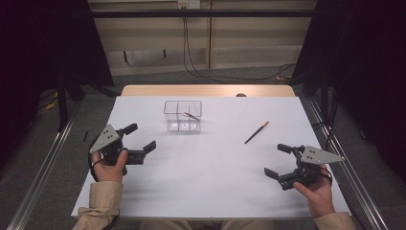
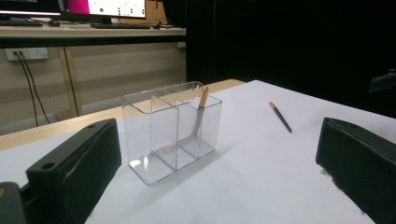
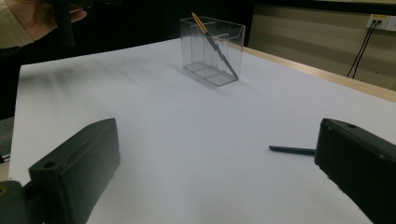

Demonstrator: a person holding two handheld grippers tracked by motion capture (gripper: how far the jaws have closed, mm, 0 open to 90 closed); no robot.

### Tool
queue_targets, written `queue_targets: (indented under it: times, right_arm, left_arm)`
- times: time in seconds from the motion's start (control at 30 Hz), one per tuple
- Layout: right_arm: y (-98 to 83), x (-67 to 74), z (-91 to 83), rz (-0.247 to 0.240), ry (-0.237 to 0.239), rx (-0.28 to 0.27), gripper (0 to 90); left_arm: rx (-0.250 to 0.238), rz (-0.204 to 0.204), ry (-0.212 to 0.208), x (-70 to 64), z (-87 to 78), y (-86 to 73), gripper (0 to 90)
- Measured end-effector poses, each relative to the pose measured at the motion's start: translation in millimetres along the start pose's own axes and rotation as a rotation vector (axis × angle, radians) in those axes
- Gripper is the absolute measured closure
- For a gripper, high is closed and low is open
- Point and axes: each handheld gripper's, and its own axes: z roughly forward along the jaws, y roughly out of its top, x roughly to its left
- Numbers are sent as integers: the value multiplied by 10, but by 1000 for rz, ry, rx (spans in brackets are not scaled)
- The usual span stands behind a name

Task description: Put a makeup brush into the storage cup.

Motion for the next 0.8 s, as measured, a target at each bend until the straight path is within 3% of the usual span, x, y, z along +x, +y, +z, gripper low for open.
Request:
queue_targets:
  times: [0.8]
  right_arm:
    - [7,-5,-9,-3,-5,-10,0]
  left_arm:
    - [-12,6,18,6,-285,-74,0]
